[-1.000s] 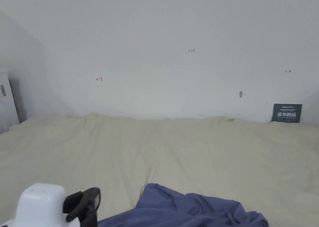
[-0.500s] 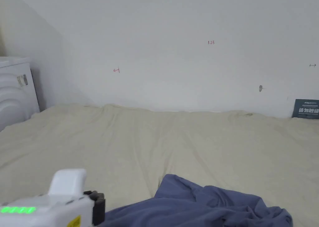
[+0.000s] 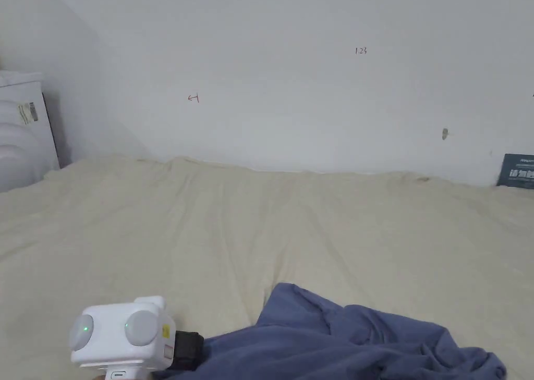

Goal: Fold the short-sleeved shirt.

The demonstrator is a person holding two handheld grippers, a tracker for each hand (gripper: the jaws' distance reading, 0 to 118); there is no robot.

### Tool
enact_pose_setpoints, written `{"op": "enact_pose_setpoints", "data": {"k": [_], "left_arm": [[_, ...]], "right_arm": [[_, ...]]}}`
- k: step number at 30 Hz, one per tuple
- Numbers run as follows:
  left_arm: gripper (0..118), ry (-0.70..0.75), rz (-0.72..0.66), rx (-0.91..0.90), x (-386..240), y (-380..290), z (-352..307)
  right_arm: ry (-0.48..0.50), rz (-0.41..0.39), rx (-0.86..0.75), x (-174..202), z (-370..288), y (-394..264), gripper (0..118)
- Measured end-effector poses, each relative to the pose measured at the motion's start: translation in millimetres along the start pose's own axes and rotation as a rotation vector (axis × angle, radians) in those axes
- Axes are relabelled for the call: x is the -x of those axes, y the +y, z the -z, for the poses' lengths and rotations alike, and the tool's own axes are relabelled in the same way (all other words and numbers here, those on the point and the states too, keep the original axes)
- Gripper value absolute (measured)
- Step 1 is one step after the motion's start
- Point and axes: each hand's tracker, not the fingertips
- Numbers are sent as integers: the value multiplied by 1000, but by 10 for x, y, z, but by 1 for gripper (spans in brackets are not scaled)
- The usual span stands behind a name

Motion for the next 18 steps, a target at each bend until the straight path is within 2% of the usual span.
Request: {"op": "enact_pose_setpoints", "data": {"k": [1, 2, 3, 4, 6, 7, 8, 9, 10, 12, 15, 17, 18], "left_arm": [[109, 29, 32, -35, -90, -62, -56], [98, 43, 115, -101, -159, -143, -140], [78, 59, 155, -118, -247, -214, -178], [64, 99, 163, -146, -350, -288, -210], [19, 137, 126, -194, -473, -392, -277], [1, 164, 118, -233, -443, -487, -313], [1, 1, 62, -258, -383, -533, -389], [1, -104, -16, -274, -334, -577, -441], [1, -103, -44, -291, -334, -616, -463], [1, 3, 2, -351, -343, -691, -521], [1, -17, 14, -406, -344, -729, -572], [1, -50, -28, -426, -300, -701, -597], [1, -78, -32, -429, -288, -698, -603]], "right_arm": [[3, 3, 16, 6, 46, -17, 0], [5, 4, 32, 2, 95, -42, 0], [4, 5, 41, 10, 134, -56, 0], [5, 5, 51, 20, 180, -72, 0], [21, -5, 79, 55, 288, -73, 0], [27, -18, 91, 79, 352, -61, 0], [34, -33, 94, 106, 409, -35, 0], [43, -49, 81, 132, 458, -3, 0], [54, -63, 68, 152, 508, 35, 0], [99, -86, 56, 188, 691, 189, 0], [195, -98, 92, 211, 1180, 458, 0], [207, -163, 175, 310, 1664, 644, 0], [183, -179, 208, 342, 1922, 710, 0]]}}
